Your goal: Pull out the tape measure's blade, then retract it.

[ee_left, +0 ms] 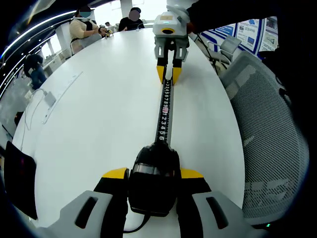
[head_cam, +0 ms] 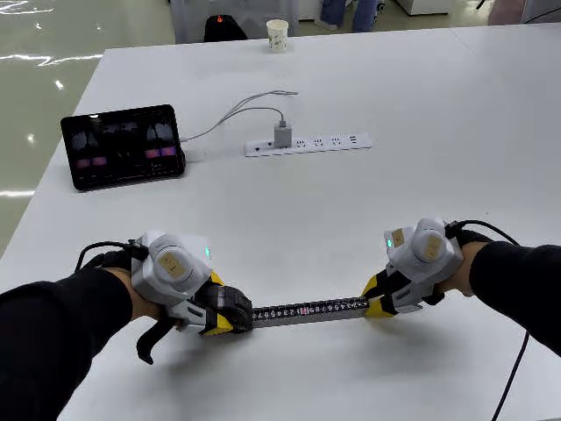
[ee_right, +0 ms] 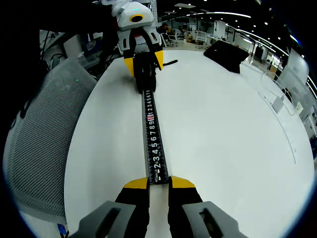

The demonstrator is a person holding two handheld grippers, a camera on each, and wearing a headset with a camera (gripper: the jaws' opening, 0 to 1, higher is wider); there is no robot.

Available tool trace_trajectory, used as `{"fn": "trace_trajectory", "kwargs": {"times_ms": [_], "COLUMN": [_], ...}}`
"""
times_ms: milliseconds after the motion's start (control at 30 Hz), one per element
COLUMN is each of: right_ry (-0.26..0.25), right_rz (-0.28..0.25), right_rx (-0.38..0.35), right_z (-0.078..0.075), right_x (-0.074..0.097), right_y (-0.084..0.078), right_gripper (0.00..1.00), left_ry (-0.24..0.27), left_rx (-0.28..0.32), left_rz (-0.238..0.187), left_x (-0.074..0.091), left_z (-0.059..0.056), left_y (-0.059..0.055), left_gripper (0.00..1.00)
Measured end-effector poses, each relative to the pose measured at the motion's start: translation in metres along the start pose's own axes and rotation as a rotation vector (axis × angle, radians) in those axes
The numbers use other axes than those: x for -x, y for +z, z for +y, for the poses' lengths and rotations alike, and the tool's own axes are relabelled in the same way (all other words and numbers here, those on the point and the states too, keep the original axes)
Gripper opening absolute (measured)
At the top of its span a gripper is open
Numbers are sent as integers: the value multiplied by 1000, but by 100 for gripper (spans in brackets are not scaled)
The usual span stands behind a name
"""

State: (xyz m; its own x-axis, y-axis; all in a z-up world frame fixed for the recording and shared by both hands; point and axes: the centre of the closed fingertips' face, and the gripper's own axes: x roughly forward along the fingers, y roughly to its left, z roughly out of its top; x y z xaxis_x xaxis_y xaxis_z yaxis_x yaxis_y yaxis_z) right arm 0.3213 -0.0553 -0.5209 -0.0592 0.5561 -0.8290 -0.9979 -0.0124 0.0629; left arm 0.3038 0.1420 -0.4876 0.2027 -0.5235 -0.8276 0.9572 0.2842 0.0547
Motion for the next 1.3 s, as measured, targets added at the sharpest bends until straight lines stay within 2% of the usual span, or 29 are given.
{"fn": "trace_trajectory", "kwargs": {"times_ms": [1300], "right_ry": [-13], "right_rz": [35], "right_rx": [-19], "right_z": [-6], "right_x": [16], "right_y": [-26], "right_gripper": [9], "left_ry": [3], "left_rx": [1], "left_rz": [4], "left_x": [0], "left_z": [0], "left_y": [0], "left_gripper": [32]}}
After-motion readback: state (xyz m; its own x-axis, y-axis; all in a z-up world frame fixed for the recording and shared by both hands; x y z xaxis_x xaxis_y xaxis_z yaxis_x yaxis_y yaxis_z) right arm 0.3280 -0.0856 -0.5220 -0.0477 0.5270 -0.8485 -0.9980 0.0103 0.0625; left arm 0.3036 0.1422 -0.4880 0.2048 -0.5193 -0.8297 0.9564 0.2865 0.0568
